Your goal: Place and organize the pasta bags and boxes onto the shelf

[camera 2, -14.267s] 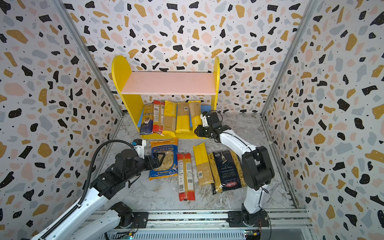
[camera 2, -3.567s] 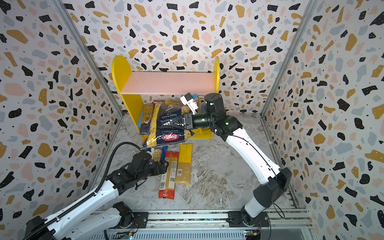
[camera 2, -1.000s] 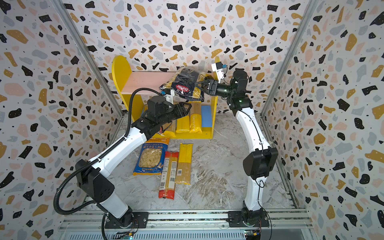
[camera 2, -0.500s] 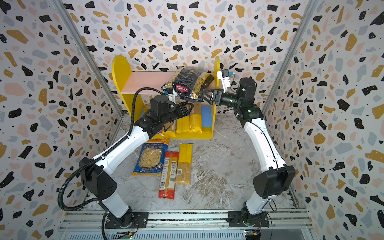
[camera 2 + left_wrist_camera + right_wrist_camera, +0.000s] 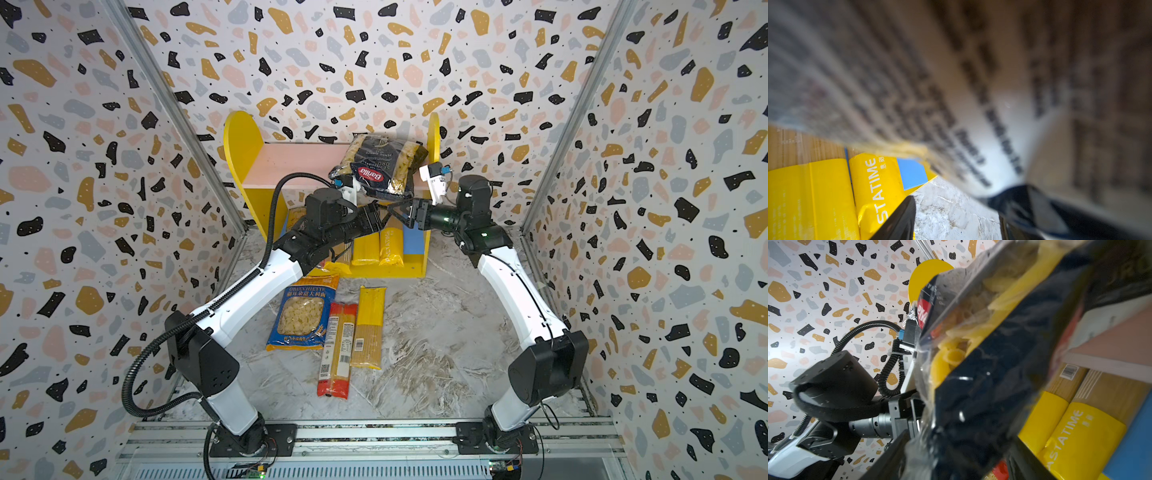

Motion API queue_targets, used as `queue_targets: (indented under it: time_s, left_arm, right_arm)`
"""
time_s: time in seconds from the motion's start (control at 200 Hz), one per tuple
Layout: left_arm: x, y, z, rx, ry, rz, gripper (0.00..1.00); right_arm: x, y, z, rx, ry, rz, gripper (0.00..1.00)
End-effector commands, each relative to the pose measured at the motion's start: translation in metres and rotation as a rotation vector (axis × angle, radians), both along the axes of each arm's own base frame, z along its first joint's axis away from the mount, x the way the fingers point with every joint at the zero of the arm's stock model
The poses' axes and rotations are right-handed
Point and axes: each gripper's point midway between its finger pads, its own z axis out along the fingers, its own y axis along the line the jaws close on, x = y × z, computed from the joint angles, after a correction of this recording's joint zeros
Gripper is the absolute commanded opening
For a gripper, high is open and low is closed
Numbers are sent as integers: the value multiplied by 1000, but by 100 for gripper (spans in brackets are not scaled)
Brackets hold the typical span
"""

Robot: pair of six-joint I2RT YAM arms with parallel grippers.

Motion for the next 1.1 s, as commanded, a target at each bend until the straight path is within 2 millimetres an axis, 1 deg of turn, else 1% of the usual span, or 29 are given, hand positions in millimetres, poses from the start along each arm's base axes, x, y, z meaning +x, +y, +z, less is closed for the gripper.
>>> queue_targets:
  time_s: [0.0, 0.155, 0.28, 0.38, 0.45, 0.631, 0.726, 0.796, 0.876, 0.991, 1.091]
  left_arm:
    - [-12, -9, 18, -16, -61, -58, 62]
    - [-15, -8, 17, -7, -62, -68, 63]
    - [-20, -5, 14, -3, -68, -70, 63]
    - [-23, -2, 10, 7, -64, -71, 64]
    - [-27, 0, 7, 9, -60, -71, 64]
    - [-39, 14, 1, 29, -59, -54, 67]
    - [-48, 23, -6, 45, -54, -42, 67]
    - [-55, 30, -11, 54, -49, -30, 68]
    - [-60, 37, -17, 61, -44, -18, 68]
    - [-66, 46, -25, 69, -31, -6, 68]
    - [-69, 50, -29, 73, -25, -2, 68]
  right_arm:
    - [-2, 4, 31, 63, -69, -19, 65]
    - [3, 1, 44, 119, -84, -47, 57]
    - [3, 1, 55, 135, -100, -47, 56]
    - [12, -2, 57, 132, -96, -72, 56]
    - [20, -4, 55, 132, -79, -82, 55]
    - [28, -7, 58, 142, -86, -101, 55]
    - [32, -11, 64, 141, -98, -116, 54]
    - [34, -14, 69, 139, -108, -130, 50]
    - [38, -18, 74, 130, -122, -154, 41]
    - [45, -24, 79, 120, -130, -179, 33]
    - [52, -30, 82, 119, -131, -196, 30]
